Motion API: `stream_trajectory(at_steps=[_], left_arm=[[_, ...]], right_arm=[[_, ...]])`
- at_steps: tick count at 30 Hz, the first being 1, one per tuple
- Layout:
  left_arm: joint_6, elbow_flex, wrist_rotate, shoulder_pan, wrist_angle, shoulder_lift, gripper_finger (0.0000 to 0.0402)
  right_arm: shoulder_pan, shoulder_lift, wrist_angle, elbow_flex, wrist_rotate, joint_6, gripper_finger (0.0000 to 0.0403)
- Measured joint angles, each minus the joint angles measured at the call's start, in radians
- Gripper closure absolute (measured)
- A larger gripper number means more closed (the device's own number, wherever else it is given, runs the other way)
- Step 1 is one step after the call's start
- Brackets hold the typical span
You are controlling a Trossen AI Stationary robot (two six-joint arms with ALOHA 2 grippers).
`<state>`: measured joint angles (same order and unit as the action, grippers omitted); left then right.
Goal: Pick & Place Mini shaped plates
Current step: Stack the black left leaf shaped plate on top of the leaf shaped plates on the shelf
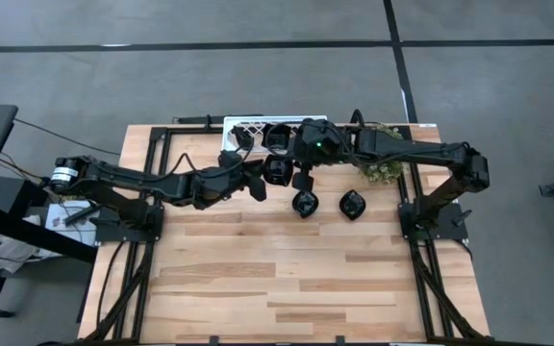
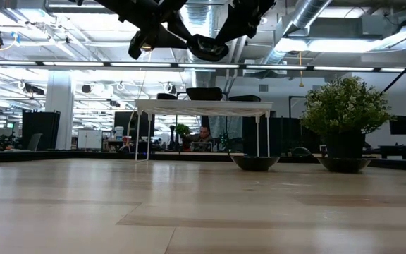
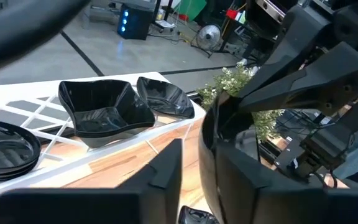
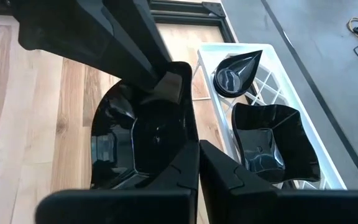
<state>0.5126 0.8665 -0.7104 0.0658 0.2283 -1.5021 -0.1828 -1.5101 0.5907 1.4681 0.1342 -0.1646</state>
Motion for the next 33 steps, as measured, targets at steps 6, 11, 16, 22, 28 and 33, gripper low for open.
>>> stream_trajectory(at_steps=[6, 11, 16, 22, 28, 33], left_arm=[[-0.009, 0.0, -0.004, 0.0, 0.0, 0.011, 0.0245], [-0.012, 0.0, -0.007, 0.0, -0.012, 0.045, 0.0204], [-0.023, 0.0, -0.002, 0.0, -0.02, 0.067, 0.0185], [-0.022, 0.0, 0.0, 0.0, -0.019, 0.068, 0.0185], [-0.048, 0.0, 0.0, 0.002, -0.021, 0.068, 0.0185], [-0.071, 0.0, 0.001, 0.019, -0.021, 0.068, 0.0187]], right_arm=[[-0.001, 0.0, 0.006, 0.0, 0.0, 0.001, 0.0403], [-0.018, 0.006, 0.018, -0.001, 0.004, 0.007, 0.0403], [-0.056, 0.03, 0.027, -0.001, 0.025, 0.022, 0.0403], [-0.148, 0.061, 0.048, -0.001, 0.024, 0.066, 0.0403], [-0.289, 0.074, 0.096, -0.001, -0.047, 0.121, 0.0403], [-0.401, 0.068, 0.108, -0.001, -0.147, 0.138, 0.0403]])
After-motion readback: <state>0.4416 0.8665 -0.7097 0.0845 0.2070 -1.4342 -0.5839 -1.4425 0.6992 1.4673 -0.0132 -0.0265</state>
